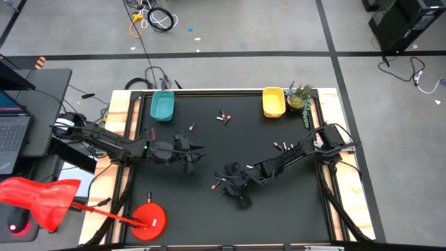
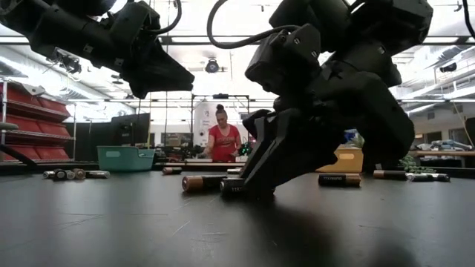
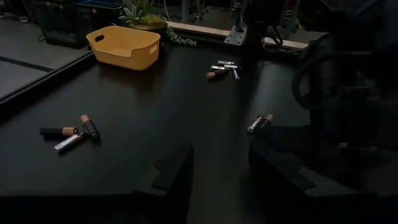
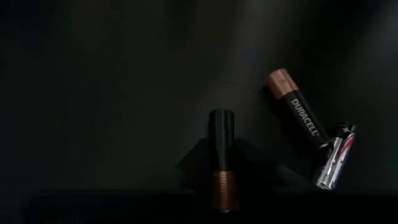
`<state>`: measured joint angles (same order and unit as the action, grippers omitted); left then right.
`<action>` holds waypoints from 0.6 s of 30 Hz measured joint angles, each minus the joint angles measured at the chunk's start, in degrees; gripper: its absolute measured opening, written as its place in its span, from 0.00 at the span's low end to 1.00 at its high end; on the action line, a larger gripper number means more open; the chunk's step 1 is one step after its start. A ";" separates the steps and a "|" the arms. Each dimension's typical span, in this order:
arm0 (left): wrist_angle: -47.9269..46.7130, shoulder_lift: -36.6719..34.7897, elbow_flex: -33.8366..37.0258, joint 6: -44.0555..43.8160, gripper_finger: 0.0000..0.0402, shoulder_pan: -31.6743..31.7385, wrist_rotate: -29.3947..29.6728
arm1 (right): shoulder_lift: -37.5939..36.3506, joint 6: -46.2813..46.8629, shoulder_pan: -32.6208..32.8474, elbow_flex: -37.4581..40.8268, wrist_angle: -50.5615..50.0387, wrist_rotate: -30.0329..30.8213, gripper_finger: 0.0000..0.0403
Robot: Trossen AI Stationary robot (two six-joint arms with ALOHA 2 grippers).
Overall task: Sort batteries
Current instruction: Put the black battery into the yellow bin
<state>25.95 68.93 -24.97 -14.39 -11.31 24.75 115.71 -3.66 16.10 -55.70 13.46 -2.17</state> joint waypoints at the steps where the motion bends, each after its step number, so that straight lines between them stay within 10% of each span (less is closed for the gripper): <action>1: 0.19 0.00 0.00 0.00 0.39 0.00 0.00 | -0.03 -0.04 0.00 0.00 -0.34 -0.02 0.12; 18: 4.71 -0.02 0.02 -3.94 0.39 0.07 -2.18 | -7.90 -1.01 -2.48 0.85 -5.87 2.41 0.12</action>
<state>30.66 68.90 -24.95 -18.33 -11.25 22.57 107.81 -4.67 13.61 -54.85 7.59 0.24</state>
